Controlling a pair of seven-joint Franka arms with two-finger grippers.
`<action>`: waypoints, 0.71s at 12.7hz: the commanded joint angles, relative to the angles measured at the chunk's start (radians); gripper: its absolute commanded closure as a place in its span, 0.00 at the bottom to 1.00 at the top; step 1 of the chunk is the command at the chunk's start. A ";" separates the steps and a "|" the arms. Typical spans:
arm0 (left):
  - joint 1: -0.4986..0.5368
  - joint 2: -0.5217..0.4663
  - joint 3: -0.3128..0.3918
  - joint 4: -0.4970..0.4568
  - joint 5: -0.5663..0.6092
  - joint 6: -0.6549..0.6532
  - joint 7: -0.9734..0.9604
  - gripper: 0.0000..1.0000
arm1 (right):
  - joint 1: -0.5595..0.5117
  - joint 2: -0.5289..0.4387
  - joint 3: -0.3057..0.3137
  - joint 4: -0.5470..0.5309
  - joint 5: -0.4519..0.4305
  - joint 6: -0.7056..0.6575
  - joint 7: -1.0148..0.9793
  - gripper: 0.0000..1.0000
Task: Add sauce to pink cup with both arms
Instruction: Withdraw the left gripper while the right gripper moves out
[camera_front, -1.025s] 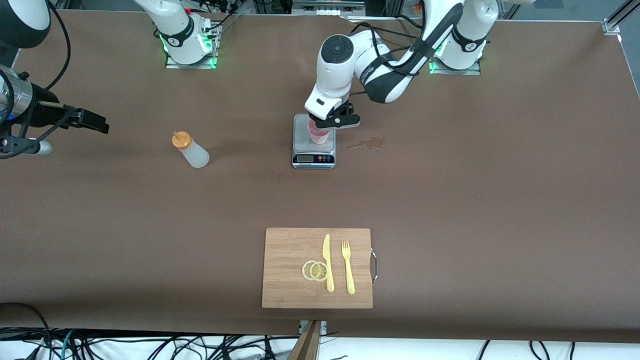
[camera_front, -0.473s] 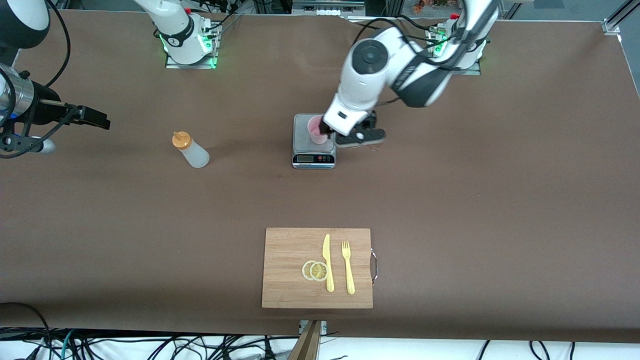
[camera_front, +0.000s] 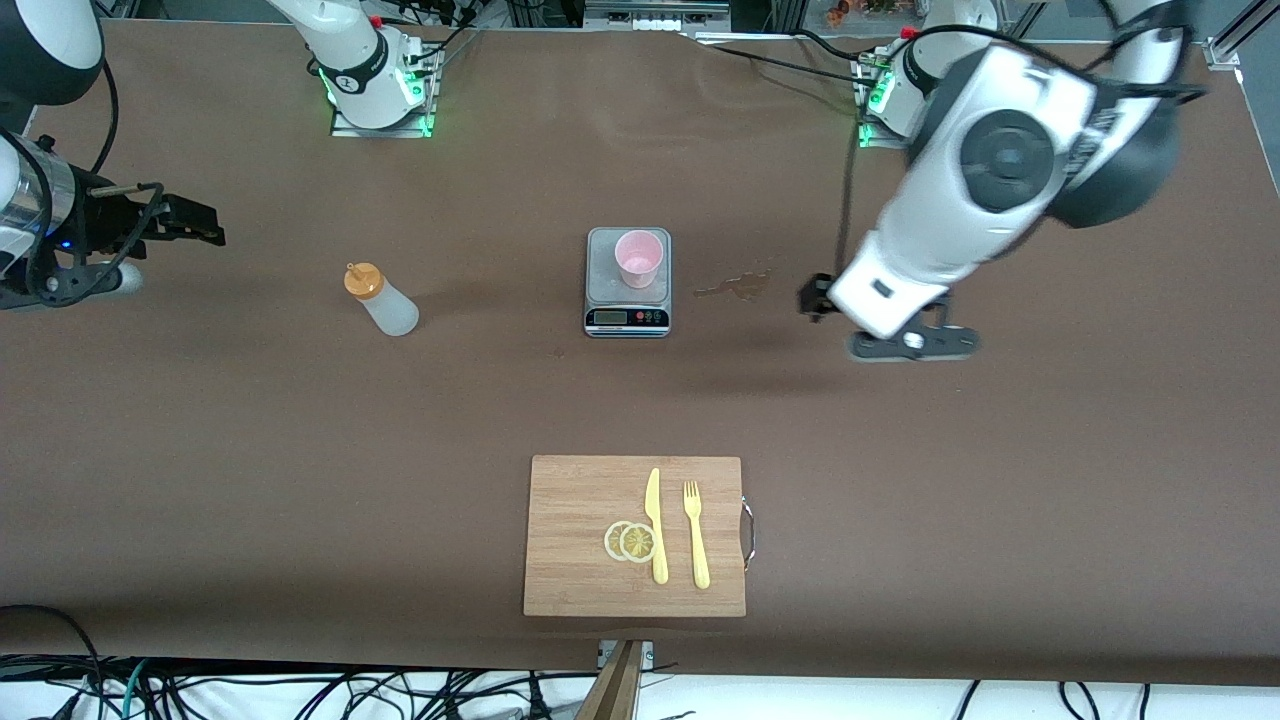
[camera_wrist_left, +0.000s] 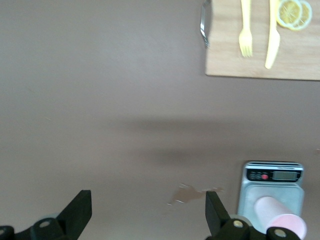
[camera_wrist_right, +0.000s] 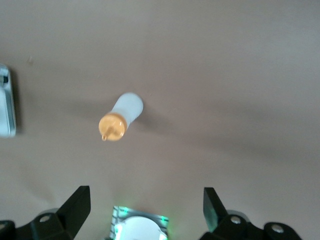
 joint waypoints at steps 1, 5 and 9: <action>0.068 -0.062 0.030 0.003 -0.027 -0.060 0.171 0.00 | -0.024 0.001 -0.046 -0.032 0.089 -0.025 -0.262 0.00; 0.163 -0.110 0.047 0.009 -0.024 -0.110 0.305 0.00 | -0.056 0.067 -0.138 -0.052 0.267 -0.055 -0.701 0.00; 0.168 -0.127 0.131 0.007 -0.039 -0.150 0.379 0.00 | -0.103 0.141 -0.151 -0.055 0.399 -0.133 -1.027 0.00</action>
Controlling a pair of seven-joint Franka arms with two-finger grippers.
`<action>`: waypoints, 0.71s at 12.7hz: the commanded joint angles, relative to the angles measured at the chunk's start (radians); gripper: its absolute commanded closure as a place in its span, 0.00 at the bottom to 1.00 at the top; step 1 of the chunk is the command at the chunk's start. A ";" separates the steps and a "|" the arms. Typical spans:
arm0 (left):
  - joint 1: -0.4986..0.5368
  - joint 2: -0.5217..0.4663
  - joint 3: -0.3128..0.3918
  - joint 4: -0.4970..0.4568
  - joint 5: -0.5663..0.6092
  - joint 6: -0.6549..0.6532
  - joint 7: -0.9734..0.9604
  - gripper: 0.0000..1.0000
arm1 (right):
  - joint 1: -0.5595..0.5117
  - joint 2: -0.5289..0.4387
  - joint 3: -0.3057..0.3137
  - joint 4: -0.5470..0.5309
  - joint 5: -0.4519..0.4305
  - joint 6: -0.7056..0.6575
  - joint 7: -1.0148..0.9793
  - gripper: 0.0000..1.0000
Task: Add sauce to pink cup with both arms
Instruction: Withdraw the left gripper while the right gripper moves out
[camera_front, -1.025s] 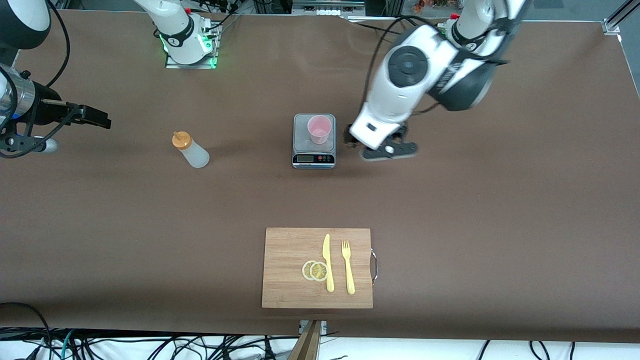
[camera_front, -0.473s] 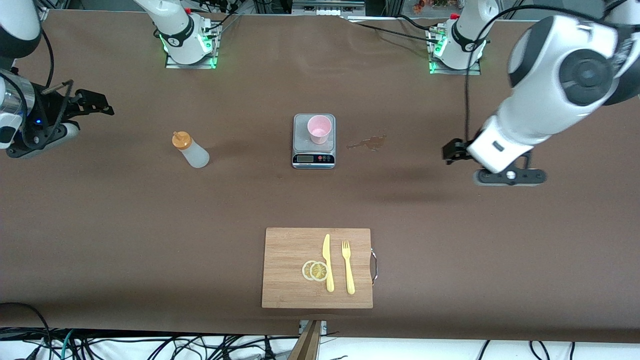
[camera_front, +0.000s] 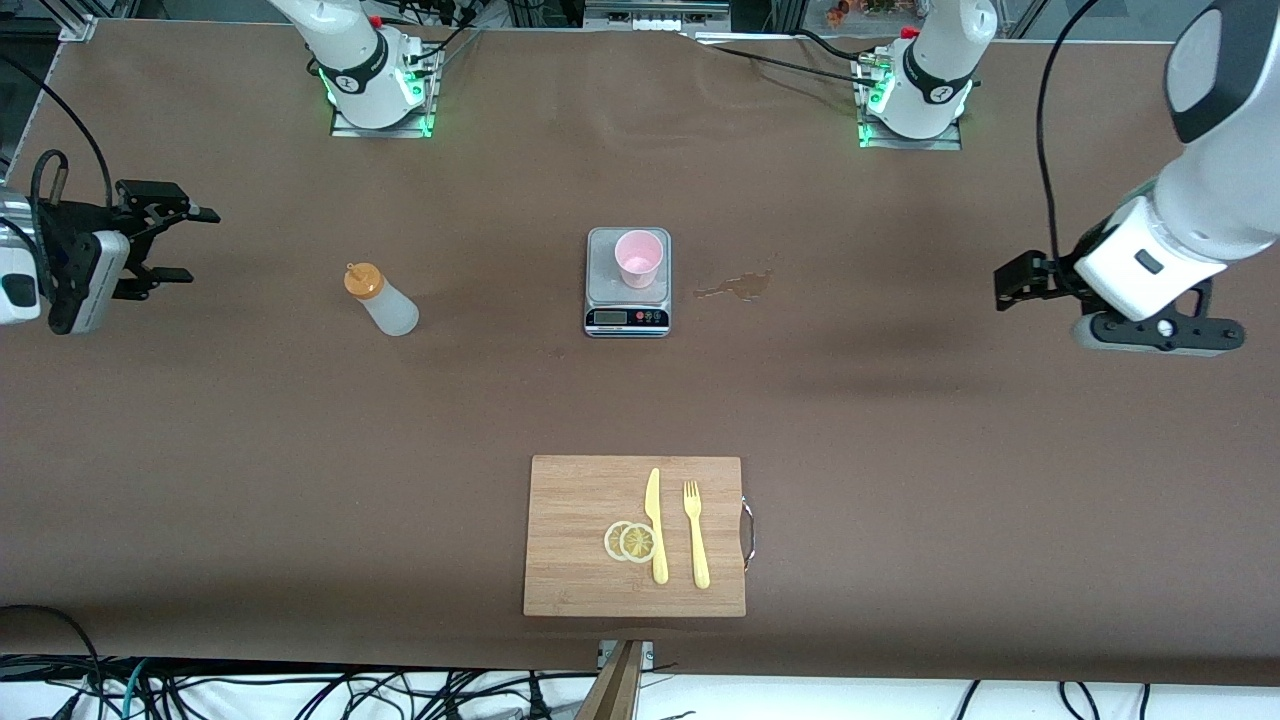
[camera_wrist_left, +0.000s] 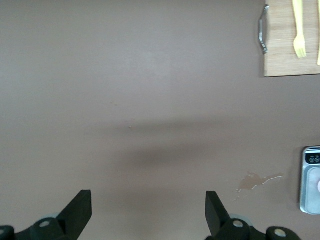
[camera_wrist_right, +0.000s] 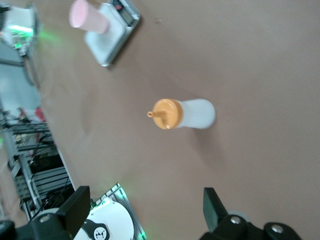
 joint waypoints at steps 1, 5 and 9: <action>0.003 -0.015 0.050 -0.003 -0.058 -0.029 0.036 0.00 | -0.036 0.031 0.003 0.002 0.053 -0.054 -0.226 0.00; 0.005 -0.009 0.061 0.000 -0.066 -0.043 0.036 0.00 | -0.130 0.118 0.003 -0.011 0.179 -0.154 -0.495 0.00; 0.000 -0.005 0.058 0.015 -0.066 -0.043 0.035 0.00 | -0.210 0.264 0.002 -0.009 0.308 -0.201 -0.736 0.00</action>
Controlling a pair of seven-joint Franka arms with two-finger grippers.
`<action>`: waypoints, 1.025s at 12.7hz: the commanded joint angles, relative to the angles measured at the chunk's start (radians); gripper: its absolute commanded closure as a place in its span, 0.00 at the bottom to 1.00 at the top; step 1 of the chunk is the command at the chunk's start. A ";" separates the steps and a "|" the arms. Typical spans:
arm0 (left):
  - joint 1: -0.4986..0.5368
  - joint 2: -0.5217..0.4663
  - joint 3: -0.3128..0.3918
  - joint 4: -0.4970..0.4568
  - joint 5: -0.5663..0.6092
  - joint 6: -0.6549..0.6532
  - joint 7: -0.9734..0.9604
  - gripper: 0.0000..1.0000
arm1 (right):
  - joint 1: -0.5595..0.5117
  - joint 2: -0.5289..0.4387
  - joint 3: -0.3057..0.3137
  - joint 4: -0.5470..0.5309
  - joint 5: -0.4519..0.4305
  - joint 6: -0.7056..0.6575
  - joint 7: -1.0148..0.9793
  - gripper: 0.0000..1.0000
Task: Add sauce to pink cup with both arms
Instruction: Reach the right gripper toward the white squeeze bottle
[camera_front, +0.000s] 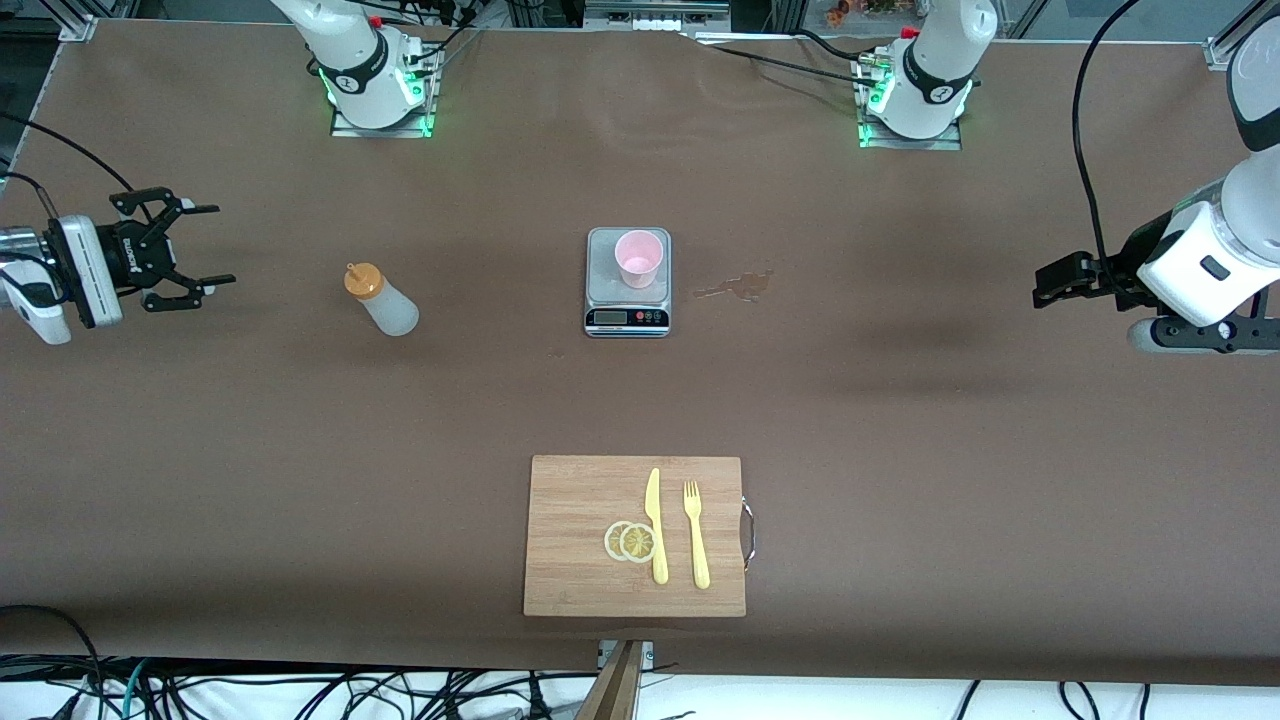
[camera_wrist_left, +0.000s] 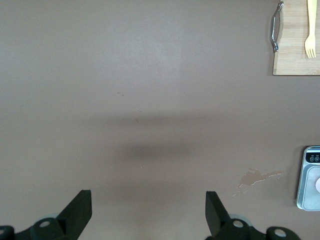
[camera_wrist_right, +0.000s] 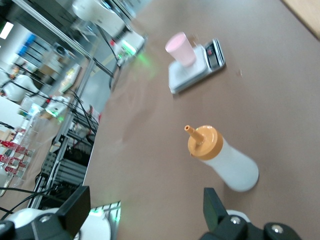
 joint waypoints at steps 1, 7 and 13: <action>-0.002 -0.005 0.000 0.015 -0.024 -0.015 0.020 0.00 | -0.039 0.079 0.008 0.010 0.075 -0.041 -0.124 0.00; -0.002 0.001 0.000 0.016 -0.017 -0.015 0.020 0.00 | -0.061 0.232 0.007 0.011 0.167 -0.034 -0.392 0.00; -0.002 0.001 -0.002 0.016 -0.017 -0.015 0.020 0.00 | -0.048 0.374 0.008 0.013 0.249 0.014 -0.642 0.00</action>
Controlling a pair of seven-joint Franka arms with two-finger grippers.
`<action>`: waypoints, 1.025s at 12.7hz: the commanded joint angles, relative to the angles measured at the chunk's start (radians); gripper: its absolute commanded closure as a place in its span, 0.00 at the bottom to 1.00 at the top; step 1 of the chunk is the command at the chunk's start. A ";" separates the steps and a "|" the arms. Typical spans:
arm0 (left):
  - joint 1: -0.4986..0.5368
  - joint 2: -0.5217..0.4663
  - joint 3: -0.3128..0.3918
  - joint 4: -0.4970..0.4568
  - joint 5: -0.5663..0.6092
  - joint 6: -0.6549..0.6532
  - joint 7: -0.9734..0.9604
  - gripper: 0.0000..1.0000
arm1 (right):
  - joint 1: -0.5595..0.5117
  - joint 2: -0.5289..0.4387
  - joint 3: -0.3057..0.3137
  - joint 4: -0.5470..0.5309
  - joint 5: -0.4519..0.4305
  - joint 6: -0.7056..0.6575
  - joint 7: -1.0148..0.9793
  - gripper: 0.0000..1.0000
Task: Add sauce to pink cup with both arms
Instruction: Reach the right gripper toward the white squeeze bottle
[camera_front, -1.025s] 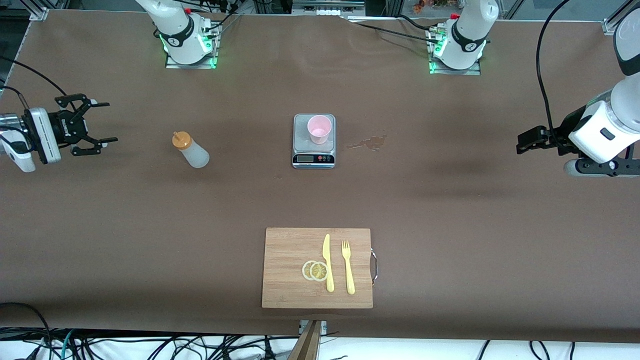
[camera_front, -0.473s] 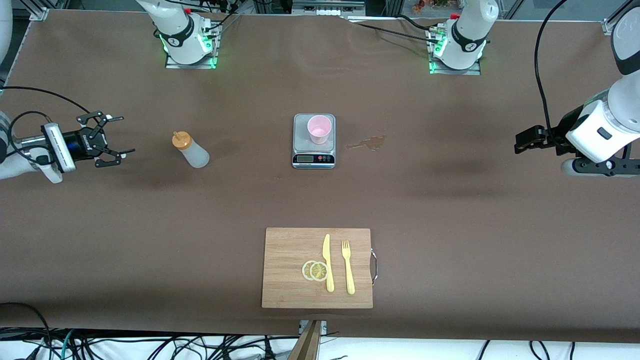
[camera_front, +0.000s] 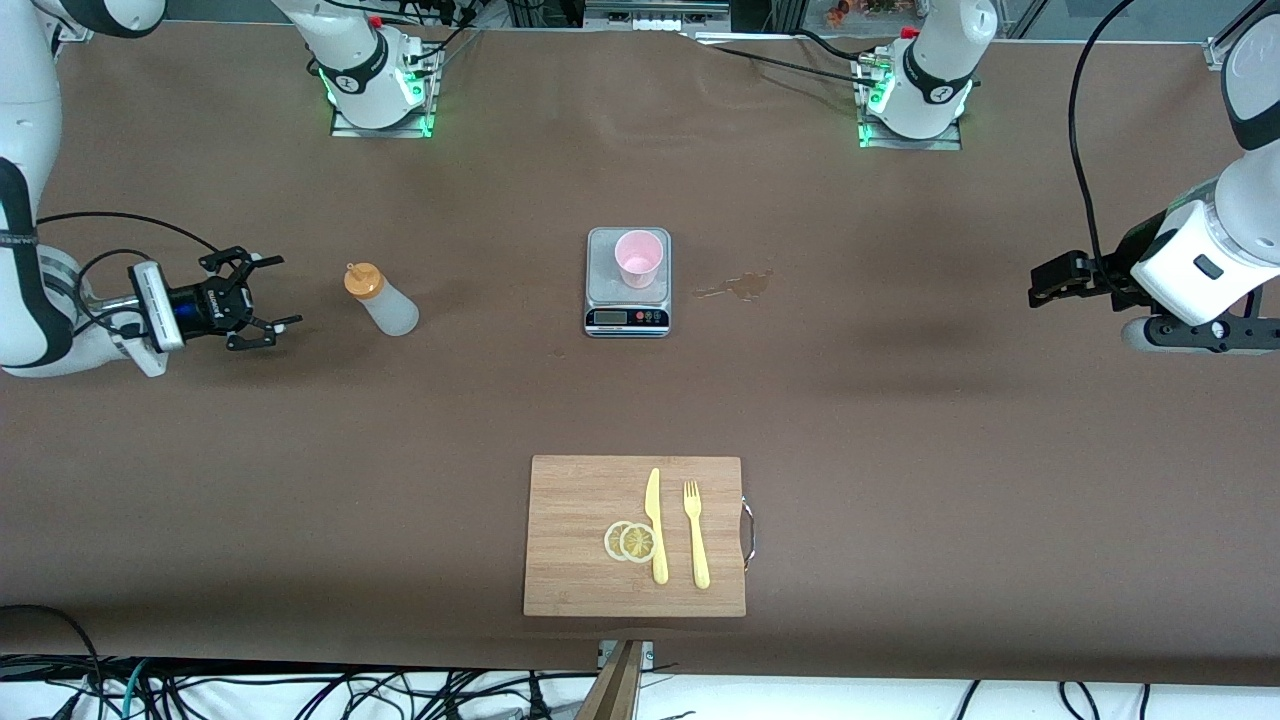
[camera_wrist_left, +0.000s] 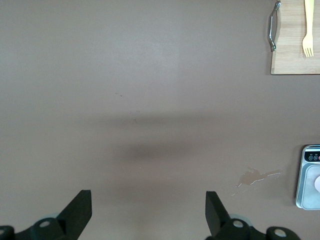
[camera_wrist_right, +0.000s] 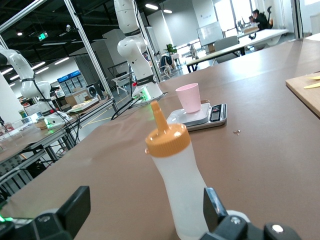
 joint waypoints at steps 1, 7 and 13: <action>0.000 0.001 0.002 0.016 -0.016 -0.015 0.020 0.00 | 0.009 0.063 0.008 0.016 0.050 -0.001 -0.098 0.00; 0.003 0.001 0.004 0.016 -0.020 -0.015 0.021 0.00 | 0.060 0.100 0.008 0.013 0.116 0.045 -0.267 0.00; 0.003 0.001 0.004 0.016 -0.022 -0.015 0.021 0.00 | 0.129 0.120 0.008 -0.039 0.146 0.047 -0.295 0.00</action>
